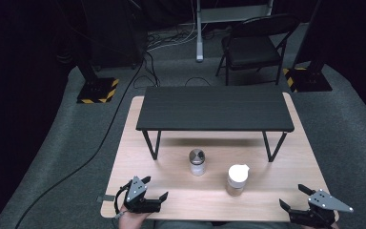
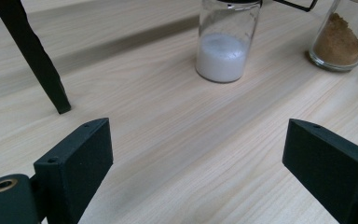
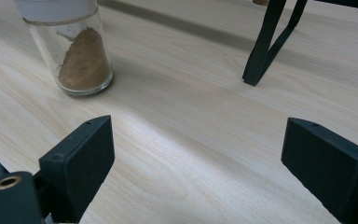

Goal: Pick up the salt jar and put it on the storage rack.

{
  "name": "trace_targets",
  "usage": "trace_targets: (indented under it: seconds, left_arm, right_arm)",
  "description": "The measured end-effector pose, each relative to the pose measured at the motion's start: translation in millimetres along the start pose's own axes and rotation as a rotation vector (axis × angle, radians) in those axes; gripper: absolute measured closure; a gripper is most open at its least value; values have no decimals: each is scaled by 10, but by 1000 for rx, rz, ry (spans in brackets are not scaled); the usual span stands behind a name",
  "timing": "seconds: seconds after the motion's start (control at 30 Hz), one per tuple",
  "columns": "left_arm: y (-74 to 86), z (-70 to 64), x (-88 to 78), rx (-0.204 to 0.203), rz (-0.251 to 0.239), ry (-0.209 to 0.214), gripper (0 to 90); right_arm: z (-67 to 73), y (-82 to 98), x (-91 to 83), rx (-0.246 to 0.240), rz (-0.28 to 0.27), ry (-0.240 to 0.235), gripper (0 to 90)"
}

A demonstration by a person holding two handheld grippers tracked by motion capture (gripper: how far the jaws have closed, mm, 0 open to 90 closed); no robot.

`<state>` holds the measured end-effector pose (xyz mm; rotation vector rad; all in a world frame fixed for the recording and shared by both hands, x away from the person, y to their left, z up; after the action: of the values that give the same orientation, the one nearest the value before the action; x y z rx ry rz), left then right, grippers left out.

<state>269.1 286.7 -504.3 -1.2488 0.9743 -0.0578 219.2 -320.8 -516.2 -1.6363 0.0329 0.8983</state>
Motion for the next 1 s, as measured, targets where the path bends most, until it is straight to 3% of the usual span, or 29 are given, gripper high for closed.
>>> trace_targets:
  seconds: [0.33, 0.53, 0.67, 1.0]
  left_arm:
    - [-48, -34, 59, 2, -6, 27, 56]
    - [-166, -91, 147, 21, -9, 50, 53]
    - [-264, -136, 289, 22, -11, 71, 53]
    - [-453, -264, 610, 30, -6, 74, 54]
  right_arm:
    - [3, 4, 5, 3, 2, 1, 83]
    - [10, 3, 13, 4, 6, -1, 83]
    - [12, 4, 21, 4, 9, -2, 83]
    - [8, 5, 24, 3, 9, -8, 83]
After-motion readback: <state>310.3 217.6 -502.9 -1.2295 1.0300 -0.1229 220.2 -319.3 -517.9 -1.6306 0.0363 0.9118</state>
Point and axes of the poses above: each handheld gripper's, and its own axes: x roughly forward along the jaws, y roughly out of its underside, z roughly to its left, the point moved 9 cm from there along x, roughly forward along the jaws, and after that the axes turned 7 degrees about z, right-handed, at the moved point
